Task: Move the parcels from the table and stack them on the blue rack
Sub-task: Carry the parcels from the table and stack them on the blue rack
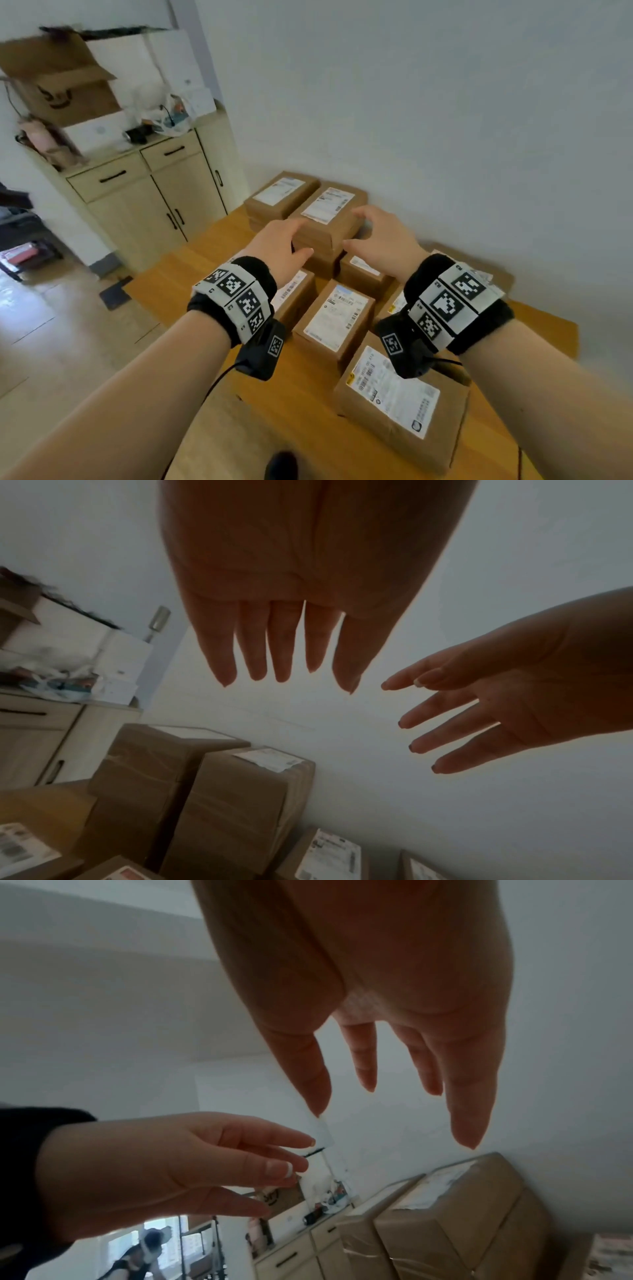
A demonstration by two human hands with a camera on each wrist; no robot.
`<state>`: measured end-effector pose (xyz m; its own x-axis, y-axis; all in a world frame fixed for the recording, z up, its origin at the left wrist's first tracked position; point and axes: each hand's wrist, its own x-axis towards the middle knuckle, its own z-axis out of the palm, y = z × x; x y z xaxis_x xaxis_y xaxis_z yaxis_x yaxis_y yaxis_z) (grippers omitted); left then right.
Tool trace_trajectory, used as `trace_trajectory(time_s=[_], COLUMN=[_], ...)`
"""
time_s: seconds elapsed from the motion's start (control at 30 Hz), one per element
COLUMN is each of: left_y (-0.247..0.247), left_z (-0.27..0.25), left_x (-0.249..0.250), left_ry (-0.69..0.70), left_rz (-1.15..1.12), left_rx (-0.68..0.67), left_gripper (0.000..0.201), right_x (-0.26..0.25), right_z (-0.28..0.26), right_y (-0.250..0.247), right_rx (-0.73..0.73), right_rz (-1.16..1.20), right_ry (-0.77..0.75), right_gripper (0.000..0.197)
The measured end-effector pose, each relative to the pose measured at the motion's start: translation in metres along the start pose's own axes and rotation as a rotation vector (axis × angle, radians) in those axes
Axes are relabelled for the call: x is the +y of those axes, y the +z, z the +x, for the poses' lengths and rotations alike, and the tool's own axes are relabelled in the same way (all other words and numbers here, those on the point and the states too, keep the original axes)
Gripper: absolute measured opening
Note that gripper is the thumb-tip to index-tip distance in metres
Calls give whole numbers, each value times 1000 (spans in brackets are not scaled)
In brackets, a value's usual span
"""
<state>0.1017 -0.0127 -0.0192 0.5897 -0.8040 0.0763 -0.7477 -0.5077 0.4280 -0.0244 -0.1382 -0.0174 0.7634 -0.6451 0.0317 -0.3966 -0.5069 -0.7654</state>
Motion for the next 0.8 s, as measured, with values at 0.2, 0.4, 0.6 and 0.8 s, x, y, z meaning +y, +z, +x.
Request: trace_trajectory(time_s=[0.2, 0.4, 0.6, 0.8], left_y=[22, 45, 66, 70], left_z=[117, 191, 217, 216], left_x=[-67, -105, -123, -129], left_ry=[60, 128, 188, 227], left_rz=[-19, -17, -110, -118], left_rx=[-152, -310, -436, -387], left_gripper=[70, 75, 80, 74], right_x=[16, 27, 37, 36], right_z=[94, 158, 180, 177], right_y=[54, 96, 120, 124], right_rx=[31, 27, 84, 145], right_rz=[-19, -32, 27, 18], right_ry=[202, 392, 471, 464], right_gripper=[72, 91, 87, 84])
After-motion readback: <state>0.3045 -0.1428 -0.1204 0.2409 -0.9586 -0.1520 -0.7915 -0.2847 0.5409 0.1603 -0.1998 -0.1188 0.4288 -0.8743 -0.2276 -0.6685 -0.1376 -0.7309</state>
